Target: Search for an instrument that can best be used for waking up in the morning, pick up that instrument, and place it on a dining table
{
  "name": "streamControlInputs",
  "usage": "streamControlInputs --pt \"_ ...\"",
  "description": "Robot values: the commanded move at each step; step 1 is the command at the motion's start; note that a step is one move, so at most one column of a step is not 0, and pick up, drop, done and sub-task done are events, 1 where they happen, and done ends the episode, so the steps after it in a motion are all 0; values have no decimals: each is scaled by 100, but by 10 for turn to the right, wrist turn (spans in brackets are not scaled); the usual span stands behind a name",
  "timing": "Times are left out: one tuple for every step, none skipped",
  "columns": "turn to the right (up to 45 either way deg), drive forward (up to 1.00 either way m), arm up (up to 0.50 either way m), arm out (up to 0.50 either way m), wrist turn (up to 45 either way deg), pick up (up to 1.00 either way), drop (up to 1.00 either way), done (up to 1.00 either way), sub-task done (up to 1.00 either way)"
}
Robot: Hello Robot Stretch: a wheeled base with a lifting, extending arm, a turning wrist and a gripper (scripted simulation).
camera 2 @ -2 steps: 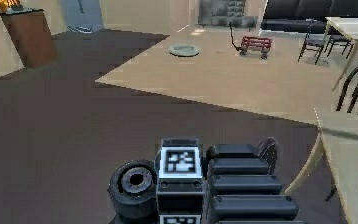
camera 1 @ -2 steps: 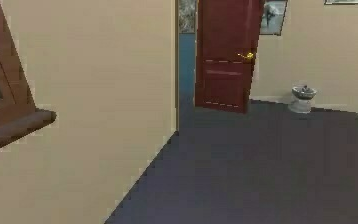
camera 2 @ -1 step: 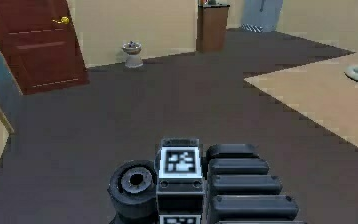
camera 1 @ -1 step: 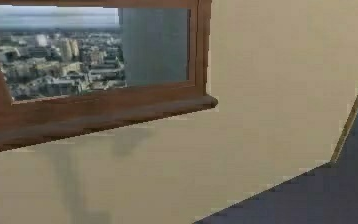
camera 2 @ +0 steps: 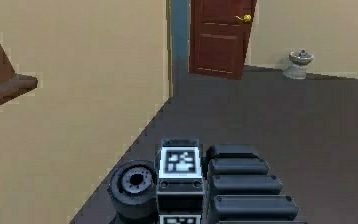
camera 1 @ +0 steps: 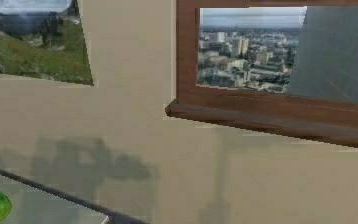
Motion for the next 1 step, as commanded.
streamControlInputs --pt "-60 0 0 0 0 0 0 0 0"
